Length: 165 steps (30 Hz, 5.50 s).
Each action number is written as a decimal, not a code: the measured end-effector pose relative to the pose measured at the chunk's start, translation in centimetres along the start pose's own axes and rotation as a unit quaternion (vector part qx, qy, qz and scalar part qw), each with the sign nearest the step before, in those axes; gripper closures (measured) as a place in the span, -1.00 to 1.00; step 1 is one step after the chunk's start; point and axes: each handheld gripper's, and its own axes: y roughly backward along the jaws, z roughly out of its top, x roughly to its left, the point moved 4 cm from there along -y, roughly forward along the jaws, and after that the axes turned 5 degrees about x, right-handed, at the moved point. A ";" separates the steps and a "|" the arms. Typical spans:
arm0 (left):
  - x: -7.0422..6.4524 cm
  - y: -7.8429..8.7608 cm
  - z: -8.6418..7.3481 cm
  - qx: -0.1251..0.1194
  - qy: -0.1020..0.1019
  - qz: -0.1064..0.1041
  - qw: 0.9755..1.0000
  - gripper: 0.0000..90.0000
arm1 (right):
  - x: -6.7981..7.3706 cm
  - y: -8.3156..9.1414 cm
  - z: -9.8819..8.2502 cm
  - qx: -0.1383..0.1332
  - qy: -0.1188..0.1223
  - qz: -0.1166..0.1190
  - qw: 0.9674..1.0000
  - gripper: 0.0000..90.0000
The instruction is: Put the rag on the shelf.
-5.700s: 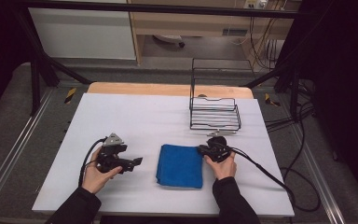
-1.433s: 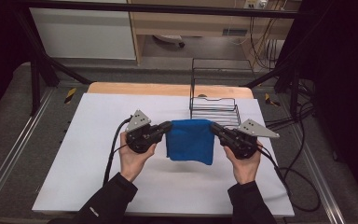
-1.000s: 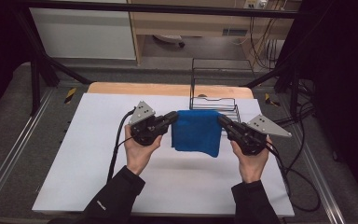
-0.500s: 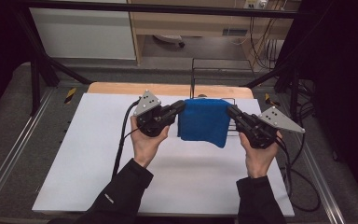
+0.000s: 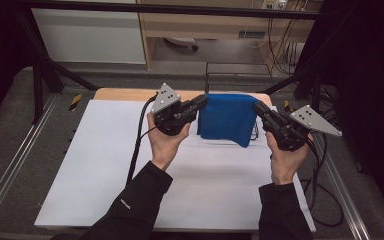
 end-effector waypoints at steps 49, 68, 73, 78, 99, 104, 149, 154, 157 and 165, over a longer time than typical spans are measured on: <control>1.1 -4.9 10.6 -0.055 -0.019 0.028 0.998 0.90 | -4.9 -3.1 10.1 -0.049 0.038 -0.050 0.997 0.92; 3.2 -8.0 11.7 -0.048 -0.013 0.040 0.998 0.90 | -7.6 -6.4 11.2 -0.035 0.034 -0.065 0.997 0.92; 4.2 -8.5 11.6 -0.047 -0.011 0.049 0.998 0.90 | -8.1 -7.5 11.0 -0.033 0.032 -0.060 0.997 0.92; 4.9 -9.0 11.3 -0.048 -0.009 0.053 0.997 0.90 | -8.4 -8.5 10.7 -0.030 0.042 -0.059 0.997 0.92; 5.4 -9.9 6.8 -0.007 -0.026 0.039 0.999 0.90 | -9.4 -9.1 6.4 0.022 0.046 -0.053 0.997 0.92; 4.9 -9.5 5.8 0.005 -0.035 0.033 0.999 0.90 | -9.2 -8.4 5.5 0.032 0.043 -0.046 0.997 0.92; 2.4 -7.9 1.1 0.095 -0.060 -0.012 0.994 0.85 | -8.3 -4.8 0.9 0.089 0.039 0.015 0.995 0.90; 2.6 -8.0 0.6 0.109 -0.055 -0.021 0.992 0.79 | -8.5 -4.7 0.2 0.099 0.044 0.022 0.994 0.90; 2.8 -7.5 1.3 0.108 -0.049 -0.023 0.993 0.70 | -8.5 -4.7 0.0 0.100 0.042 0.022 0.994 0.90; 2.9 -7.3 4.0 0.111 -0.043 -0.021 0.993 0.69 | -8.4 -4.8 -0.2 0.103 0.048 0.024 0.993 0.89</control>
